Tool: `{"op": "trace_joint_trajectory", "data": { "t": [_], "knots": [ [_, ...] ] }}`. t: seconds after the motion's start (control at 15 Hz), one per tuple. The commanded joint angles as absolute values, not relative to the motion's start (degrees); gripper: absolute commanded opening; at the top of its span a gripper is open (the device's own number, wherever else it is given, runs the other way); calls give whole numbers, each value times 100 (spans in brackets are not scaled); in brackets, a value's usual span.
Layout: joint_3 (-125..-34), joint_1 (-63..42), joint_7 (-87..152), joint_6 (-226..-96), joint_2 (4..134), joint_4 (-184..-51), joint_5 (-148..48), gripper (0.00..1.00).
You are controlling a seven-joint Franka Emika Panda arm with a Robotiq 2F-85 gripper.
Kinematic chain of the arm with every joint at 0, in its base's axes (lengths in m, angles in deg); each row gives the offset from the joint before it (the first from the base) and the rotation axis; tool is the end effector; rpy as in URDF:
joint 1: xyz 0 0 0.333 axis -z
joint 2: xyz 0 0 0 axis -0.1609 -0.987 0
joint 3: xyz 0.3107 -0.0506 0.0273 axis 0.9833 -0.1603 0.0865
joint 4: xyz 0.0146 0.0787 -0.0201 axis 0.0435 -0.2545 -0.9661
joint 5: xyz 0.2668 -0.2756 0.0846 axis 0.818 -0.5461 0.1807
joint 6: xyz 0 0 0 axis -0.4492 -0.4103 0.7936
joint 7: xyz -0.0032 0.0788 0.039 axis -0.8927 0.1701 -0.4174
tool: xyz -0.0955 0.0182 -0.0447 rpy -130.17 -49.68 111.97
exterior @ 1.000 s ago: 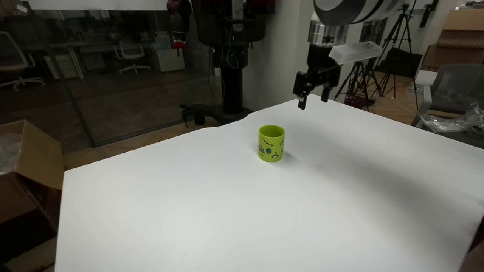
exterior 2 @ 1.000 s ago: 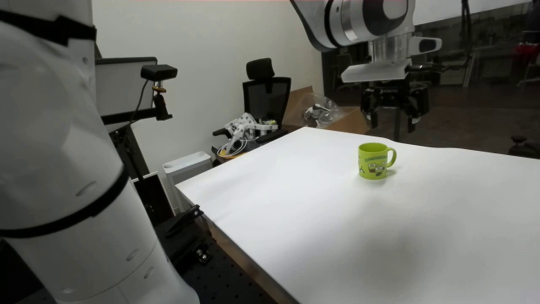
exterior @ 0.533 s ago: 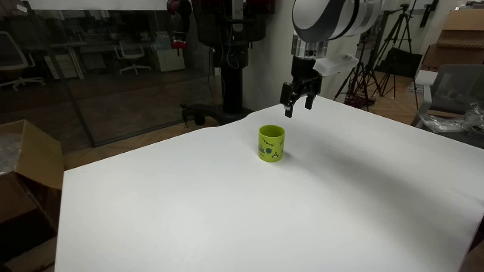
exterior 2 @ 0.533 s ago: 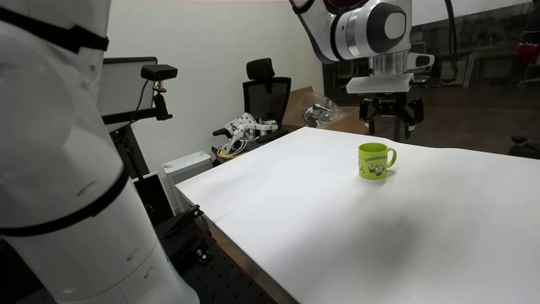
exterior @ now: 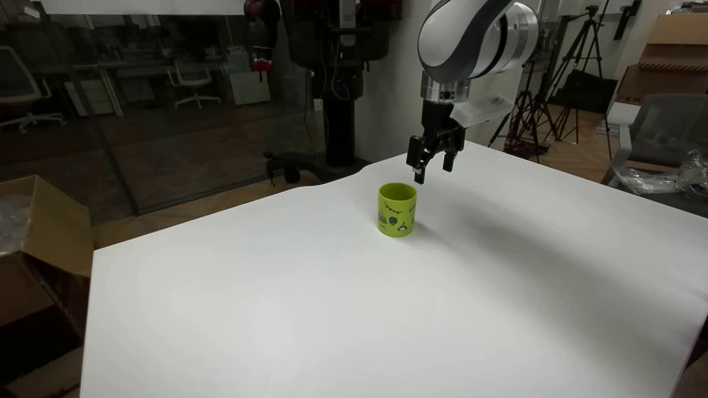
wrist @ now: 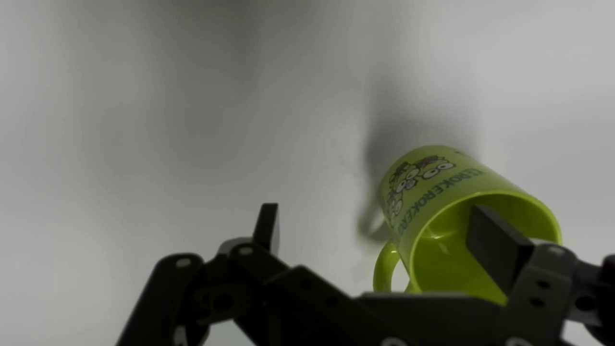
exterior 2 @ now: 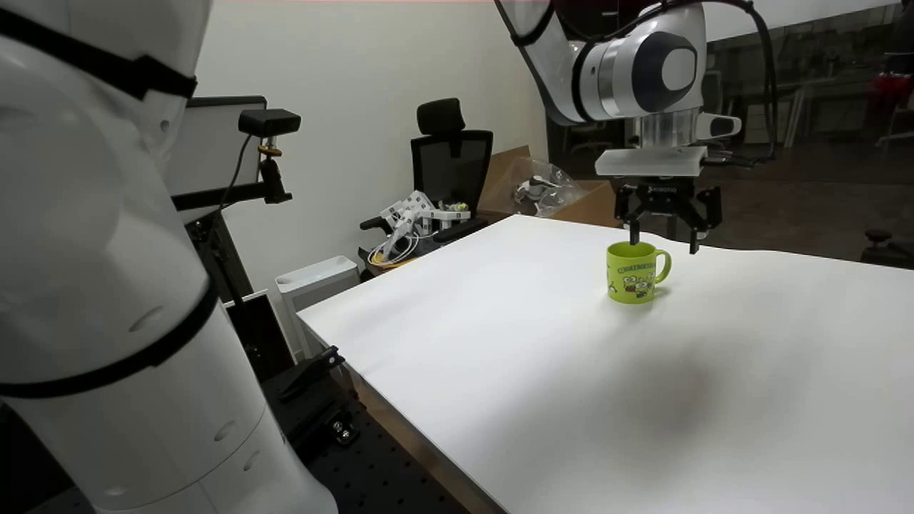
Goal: Move the yellow mug to the left
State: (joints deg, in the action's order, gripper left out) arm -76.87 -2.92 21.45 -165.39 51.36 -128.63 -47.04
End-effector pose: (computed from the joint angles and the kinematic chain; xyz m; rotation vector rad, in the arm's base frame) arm 0.6505 -0.0830 0.2190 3.1271 -0.0195 0.0494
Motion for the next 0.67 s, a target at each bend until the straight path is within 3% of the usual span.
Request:
{"op": "trace_joint_trajectory", "data": {
  "t": [0.0, 0.6],
  "knots": [
    [-7709, -272, 2145, -16137, 4539, -11998, -4671, 100],
    [-7701, -404, 2169, -15390, 3579, -10427, -4777, 100]
  ]
}}
